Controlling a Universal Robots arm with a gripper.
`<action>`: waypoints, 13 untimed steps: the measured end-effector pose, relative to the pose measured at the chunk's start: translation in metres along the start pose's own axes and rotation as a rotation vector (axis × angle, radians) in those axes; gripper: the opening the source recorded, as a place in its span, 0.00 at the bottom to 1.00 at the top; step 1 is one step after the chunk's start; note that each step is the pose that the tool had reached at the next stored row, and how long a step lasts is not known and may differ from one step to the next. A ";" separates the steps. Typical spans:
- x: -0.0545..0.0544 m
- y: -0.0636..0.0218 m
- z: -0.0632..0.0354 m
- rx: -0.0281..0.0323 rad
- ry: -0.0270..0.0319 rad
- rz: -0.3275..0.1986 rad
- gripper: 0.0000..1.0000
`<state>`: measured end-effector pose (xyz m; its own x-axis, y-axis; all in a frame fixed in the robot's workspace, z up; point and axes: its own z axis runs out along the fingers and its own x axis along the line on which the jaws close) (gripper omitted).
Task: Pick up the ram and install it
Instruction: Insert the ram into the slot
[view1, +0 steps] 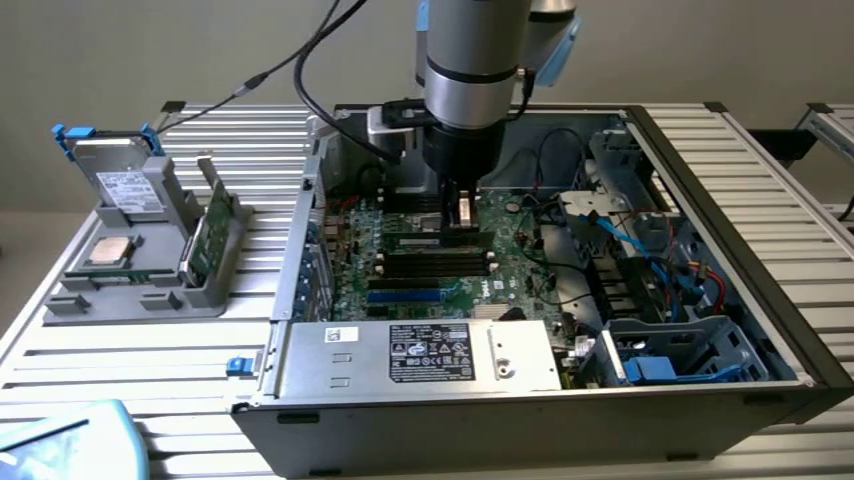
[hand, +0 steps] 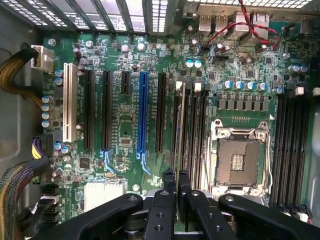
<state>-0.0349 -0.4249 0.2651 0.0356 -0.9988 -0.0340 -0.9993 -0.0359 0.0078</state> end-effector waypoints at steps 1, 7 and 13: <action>0.000 0.0000 0.0017 0.0000 0.0000 0.000 0.14; -0.005 -0.0003 0.0116 0.0003 0.0064 0.000 0.14; -0.010 -0.0006 0.0184 0.0037 0.0200 0.000 0.14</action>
<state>-0.0349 -0.4147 0.2470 0.0358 -0.9993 -0.0141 -0.9993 -0.0358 0.0041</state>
